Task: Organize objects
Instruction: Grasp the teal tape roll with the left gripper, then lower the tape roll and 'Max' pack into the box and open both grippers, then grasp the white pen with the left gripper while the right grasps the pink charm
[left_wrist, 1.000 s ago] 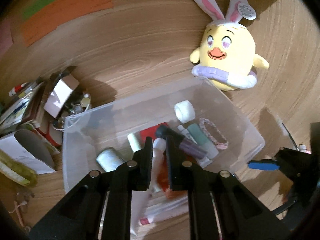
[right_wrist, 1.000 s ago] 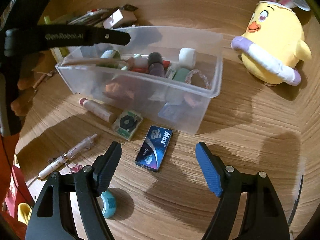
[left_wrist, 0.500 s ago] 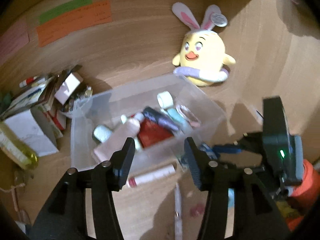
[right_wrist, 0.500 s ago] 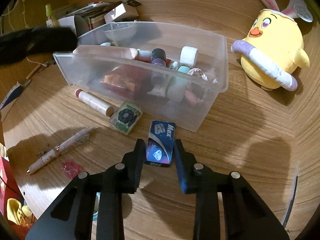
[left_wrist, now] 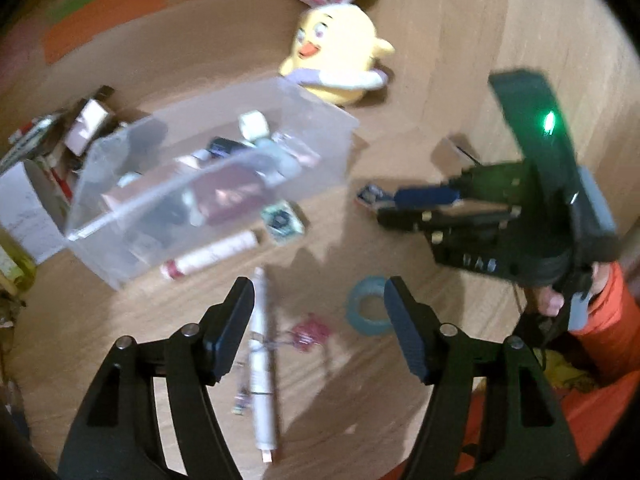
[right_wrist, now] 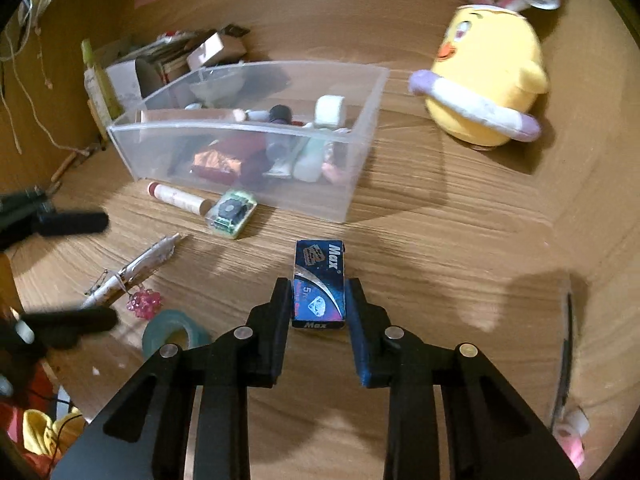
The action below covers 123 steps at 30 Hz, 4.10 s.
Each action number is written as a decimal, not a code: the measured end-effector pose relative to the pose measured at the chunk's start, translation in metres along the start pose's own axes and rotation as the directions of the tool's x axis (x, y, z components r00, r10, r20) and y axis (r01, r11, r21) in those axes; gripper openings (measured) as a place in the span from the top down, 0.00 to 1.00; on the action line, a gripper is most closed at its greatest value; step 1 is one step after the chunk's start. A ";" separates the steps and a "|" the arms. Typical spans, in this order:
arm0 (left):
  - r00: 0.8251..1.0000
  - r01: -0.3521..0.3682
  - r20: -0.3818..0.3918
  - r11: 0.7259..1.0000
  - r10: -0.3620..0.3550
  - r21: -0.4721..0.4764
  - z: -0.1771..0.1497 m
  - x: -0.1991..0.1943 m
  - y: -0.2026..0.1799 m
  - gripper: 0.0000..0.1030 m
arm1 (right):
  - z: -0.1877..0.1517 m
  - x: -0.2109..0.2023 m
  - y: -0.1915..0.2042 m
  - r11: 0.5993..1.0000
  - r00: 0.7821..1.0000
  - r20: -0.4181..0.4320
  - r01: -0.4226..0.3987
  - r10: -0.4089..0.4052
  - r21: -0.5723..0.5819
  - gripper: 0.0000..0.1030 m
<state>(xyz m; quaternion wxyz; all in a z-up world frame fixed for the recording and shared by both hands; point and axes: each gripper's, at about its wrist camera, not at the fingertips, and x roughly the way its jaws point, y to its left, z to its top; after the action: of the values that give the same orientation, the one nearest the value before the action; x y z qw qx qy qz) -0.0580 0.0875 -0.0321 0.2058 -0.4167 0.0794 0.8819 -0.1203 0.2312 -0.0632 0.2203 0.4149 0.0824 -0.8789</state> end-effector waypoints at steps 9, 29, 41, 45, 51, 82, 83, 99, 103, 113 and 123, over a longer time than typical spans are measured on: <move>0.997 0.051 -0.060 0.998 -0.049 0.026 -0.009 0.028 -0.029 0.38 | -0.009 -0.027 -0.008 0.999 0.998 0.057 0.001 -0.003 0.033 0.76; 0.993 0.011 0.114 0.995 0.000 -0.102 0.015 -0.011 0.009 0.63 | 0.013 -0.049 0.004 0.998 0.985 0.166 -0.053 0.046 0.037 0.76; 0.964 -0.078 0.229 0.965 0.137 -0.251 0.057 -0.039 0.079 0.63 | 0.075 -0.049 0.021 0.998 0.964 0.259 -0.058 0.059 -0.012 0.76; 0.961 -0.094 0.226 0.955 0.161 -0.282 0.072 -0.035 0.097 0.63 | 0.098 -0.042 0.023 0.998 0.962 0.268 -0.057 0.060 -0.020 0.76; 0.968 -0.111 0.183 0.945 0.173 -0.306 0.090 -0.013 0.113 0.63 | 0.125 -0.013 0.024 0.999 0.973 0.227 -0.037 0.042 -0.028 0.76; 0.985 -0.128 0.075 0.951 0.155 -0.280 0.091 0.045 0.116 0.40 | 0.127 0.064 0.015 0.997 0.999 0.029 0.020 -0.017 -0.070 0.72; 0.985 -0.127 0.081 0.952 0.155 -0.279 0.091 0.043 0.115 0.39 | 0.126 0.061 0.014 0.998 0.999 0.033 0.017 -0.015 -0.068 0.71; 0.952 -0.191 0.177 0.937 0.249 -0.291 0.063 -0.028 0.097 0.04 | 0.095 -0.009 0.024 0.997 0.989 0.149 0.001 0.011 -0.082 0.35; 0.950 -0.199 0.177 0.933 0.259 -0.300 0.044 -0.041 0.095 0.03 | 0.080 -0.024 0.032 0.995 0.986 0.165 -0.022 0.038 -0.097 0.34; 0.953 -0.245 0.099 0.920 0.286 -0.305 -0.013 -0.044 0.092 0.03 | 0.034 -0.021 0.059 0.989 0.987 0.112 -0.101 0.114 -0.111 0.31; 0.959 -0.259 0.032 0.921 0.280 -0.289 -0.066 -0.037 0.079 0.03 | -0.005 0.019 0.087 0.978 0.984 -0.054 -0.175 0.169 -0.116 0.32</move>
<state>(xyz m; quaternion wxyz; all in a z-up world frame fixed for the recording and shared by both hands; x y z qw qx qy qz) -0.0248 -0.0154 -0.0485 0.0236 -0.3943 0.0019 0.9187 -0.0880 0.1492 -0.0773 0.3182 0.4256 0.1039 -0.8407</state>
